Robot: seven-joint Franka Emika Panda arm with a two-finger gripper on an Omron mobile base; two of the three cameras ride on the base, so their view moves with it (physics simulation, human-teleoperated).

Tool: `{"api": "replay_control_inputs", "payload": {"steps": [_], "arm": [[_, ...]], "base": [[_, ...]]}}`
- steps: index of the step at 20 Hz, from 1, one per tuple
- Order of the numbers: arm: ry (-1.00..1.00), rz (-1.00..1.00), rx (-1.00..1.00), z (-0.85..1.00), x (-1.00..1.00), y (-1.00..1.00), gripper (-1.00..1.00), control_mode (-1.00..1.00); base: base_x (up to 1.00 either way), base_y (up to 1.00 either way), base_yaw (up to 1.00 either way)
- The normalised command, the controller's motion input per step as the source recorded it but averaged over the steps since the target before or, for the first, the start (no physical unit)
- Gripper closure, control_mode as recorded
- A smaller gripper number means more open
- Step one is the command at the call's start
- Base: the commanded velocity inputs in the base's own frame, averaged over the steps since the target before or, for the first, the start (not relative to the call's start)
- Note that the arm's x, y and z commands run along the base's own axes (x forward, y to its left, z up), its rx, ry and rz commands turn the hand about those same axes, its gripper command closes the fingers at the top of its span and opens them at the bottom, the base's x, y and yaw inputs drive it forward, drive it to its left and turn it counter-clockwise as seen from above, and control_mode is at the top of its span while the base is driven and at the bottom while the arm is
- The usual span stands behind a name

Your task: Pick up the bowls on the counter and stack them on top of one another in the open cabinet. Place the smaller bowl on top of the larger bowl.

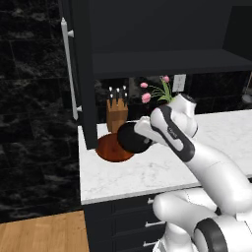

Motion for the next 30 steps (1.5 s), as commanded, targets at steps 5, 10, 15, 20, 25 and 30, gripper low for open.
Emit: {"api": "replay_control_inputs", "payload": {"steps": [5,10,15,20,25,30], "arm": [[0.03,0.00,-0.03,-0.18,0.63,0.36,1.00,-1.00],[0.03,0.00,-0.03,-0.22,0.58,0.02,1.00,-1.00],[0.04,-0.01,-0.07,-0.40,0.52,0.00,1.00,-1.00],[0.01,-0.01,-0.11,-0.43,0.43,0.12,1.00,-1.00],[0.02,0.00,-0.08,-0.28,0.32,0.13,1.00,-1.00],[0.01,-0.01,-0.08,-0.30,0.30,0.15,1.00,-1.00]], "base": [[0.00,0.00,0.00],[0.00,0.00,0.00],[0.00,0.00,0.00],[0.00,0.00,0.00],[0.00,0.00,0.00],[0.00,0.00,0.00]]}}
